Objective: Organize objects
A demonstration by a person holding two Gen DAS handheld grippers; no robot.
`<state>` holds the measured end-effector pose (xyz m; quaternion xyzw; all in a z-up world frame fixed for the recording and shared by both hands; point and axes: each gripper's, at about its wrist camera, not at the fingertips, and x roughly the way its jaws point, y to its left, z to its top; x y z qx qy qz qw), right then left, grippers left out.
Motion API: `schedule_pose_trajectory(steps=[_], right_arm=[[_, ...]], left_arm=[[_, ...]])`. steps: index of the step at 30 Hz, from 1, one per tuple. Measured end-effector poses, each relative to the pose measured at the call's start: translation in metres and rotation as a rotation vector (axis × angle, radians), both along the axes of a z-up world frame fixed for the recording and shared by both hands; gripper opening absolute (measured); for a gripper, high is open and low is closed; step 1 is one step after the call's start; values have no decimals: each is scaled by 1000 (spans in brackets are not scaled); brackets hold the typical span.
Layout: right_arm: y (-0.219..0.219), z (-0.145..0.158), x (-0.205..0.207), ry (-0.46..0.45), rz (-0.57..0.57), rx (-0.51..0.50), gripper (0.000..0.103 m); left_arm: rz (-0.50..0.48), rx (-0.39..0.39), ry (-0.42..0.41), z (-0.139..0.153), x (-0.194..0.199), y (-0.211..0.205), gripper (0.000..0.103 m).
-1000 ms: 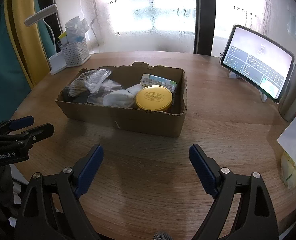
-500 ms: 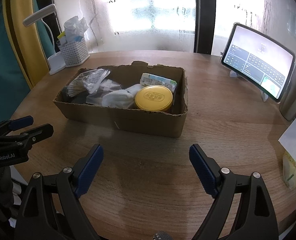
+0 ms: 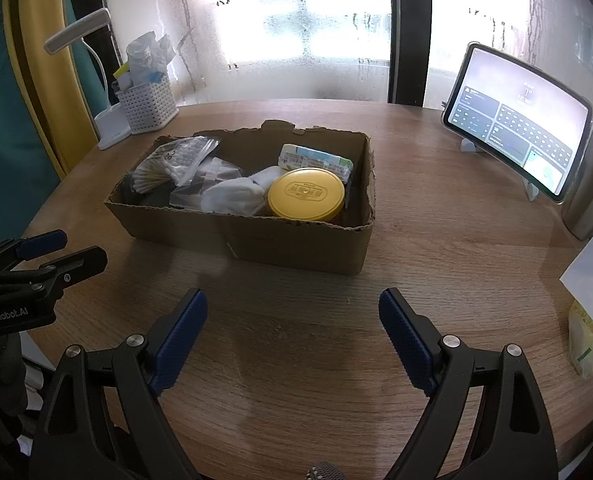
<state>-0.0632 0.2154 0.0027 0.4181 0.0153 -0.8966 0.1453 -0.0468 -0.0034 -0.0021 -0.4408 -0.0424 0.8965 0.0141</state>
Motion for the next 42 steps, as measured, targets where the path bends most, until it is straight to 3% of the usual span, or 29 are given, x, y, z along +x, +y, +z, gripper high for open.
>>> schedule_pose_trajectory(steps=[42], right_arm=[[-2,2,1,-1,-6,2,90]], left_arm=[[-11,-3,11,0,1,0,90]])
